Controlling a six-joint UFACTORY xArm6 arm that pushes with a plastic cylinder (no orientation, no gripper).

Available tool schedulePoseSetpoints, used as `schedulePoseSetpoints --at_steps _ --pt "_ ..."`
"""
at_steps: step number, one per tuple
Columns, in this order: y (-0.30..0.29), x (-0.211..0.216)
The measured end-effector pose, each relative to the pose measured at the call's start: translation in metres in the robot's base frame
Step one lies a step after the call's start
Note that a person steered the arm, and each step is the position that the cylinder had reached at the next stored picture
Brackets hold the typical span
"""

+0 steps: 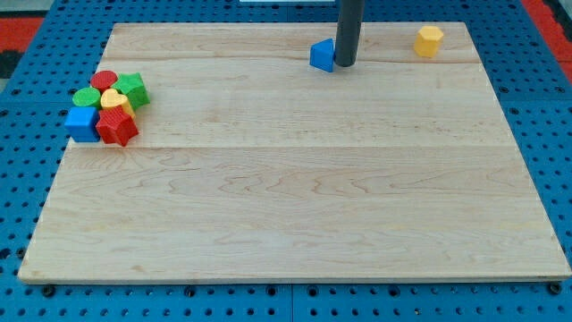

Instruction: Slide the blue triangle towards the group of blocks

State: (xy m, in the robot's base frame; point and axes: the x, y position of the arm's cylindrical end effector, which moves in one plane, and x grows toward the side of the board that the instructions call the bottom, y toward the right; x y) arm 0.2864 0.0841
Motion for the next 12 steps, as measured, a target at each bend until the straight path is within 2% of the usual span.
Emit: schedulePoseSetpoints --at_steps 1,2,3,4,5,7,8,9,10,11,12 --pt "0.004 -0.040" --pt "-0.016 -0.066" --pt "-0.045 -0.020" --pt "-0.060 0.050" --pt "-0.061 0.050" --pt "-0.041 -0.015" --pt "-0.019 0.000" --pt "-0.025 0.033" --pt "-0.070 0.060" --pt "-0.064 0.052" --pt "-0.018 0.046"
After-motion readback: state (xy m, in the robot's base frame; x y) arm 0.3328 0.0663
